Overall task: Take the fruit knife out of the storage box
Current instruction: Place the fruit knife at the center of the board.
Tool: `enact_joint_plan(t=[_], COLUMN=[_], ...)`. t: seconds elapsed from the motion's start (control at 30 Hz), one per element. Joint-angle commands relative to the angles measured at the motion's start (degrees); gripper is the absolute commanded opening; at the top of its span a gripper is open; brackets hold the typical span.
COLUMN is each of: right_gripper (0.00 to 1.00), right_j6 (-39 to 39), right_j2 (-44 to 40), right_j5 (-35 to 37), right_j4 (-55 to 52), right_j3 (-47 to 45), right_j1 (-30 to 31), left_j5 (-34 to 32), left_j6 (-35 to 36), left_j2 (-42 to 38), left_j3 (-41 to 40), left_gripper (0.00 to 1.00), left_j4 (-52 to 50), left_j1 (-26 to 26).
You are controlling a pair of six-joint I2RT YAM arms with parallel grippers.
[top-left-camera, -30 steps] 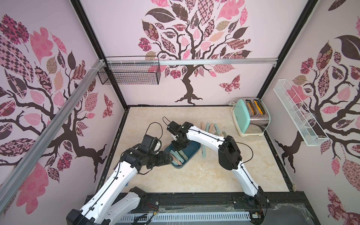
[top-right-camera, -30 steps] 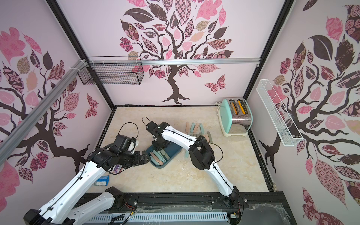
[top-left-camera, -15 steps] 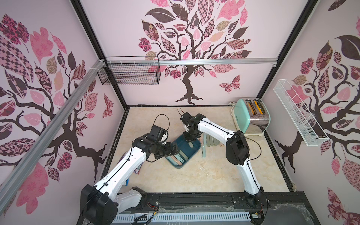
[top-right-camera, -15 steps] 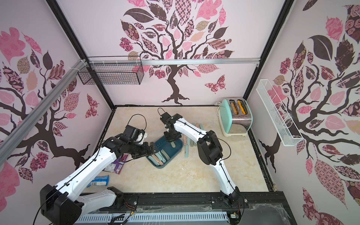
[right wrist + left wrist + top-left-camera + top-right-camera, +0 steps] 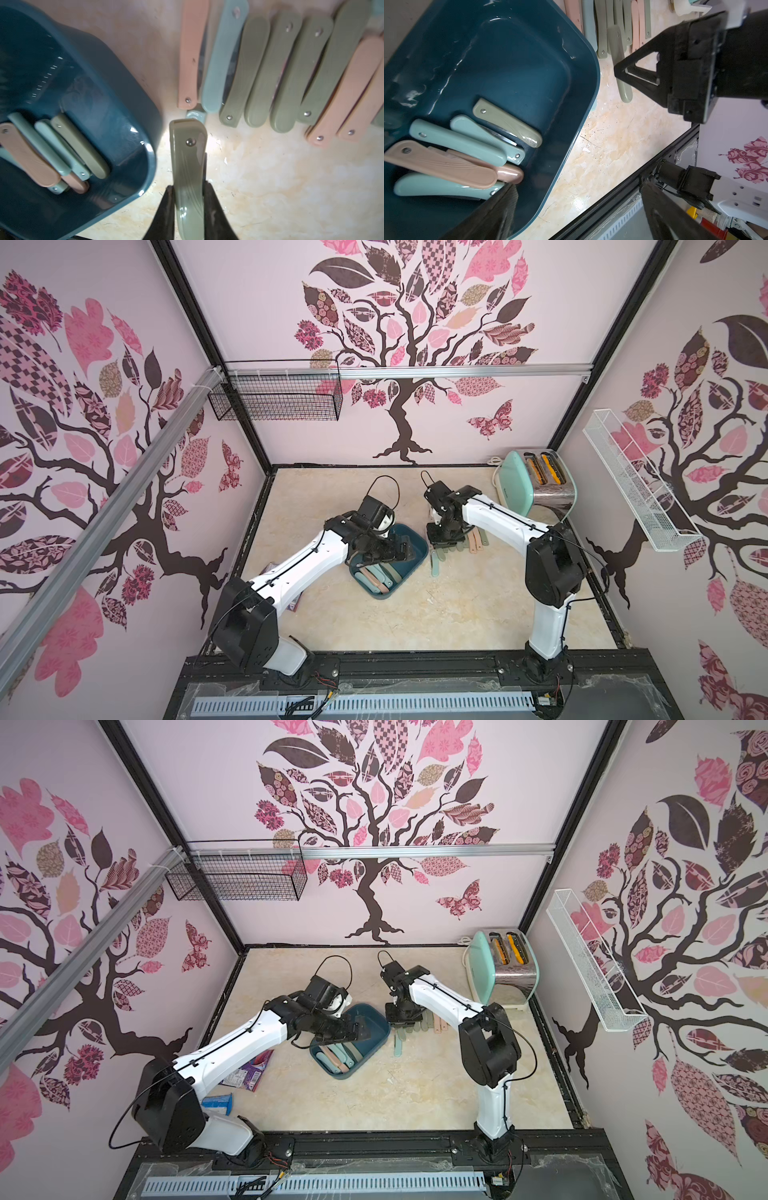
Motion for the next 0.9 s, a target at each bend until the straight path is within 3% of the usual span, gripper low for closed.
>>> enact_joint_plan(t=[0.0, 0.33, 0.6, 0.87], right_gripper=[0.08, 0.08, 0.14, 0.25], right_j6=[2.2, 3.6, 3.3, 2.1], right_j2=[-1.4, 2.4, 5.0, 2.5], right_j5=[-0.5, -3.1, -5.1, -3.5], right_j4=[2.7, 5.6, 5.6, 4.2], right_j3=[-3.3, -7.4, -6.1, -6.0], right_j1=[-0.6, -3.5, -3.6, -3.6], left_j5=[0.6, 0.1, -0.4, -0.6], left_j6=[0.5, 0.5, 0.8, 0.6], left_j2=[0.7, -0.5, -1.0, -1.6], left_j3=[1.4, -0.1, -0.9, -1.7], left_gripper=[0.98, 0.98, 0.98, 0.98], left_j4=[1.4, 0.7, 0.2, 0.3], left_j1=[-0.2, -0.3, -0.3, -0.2])
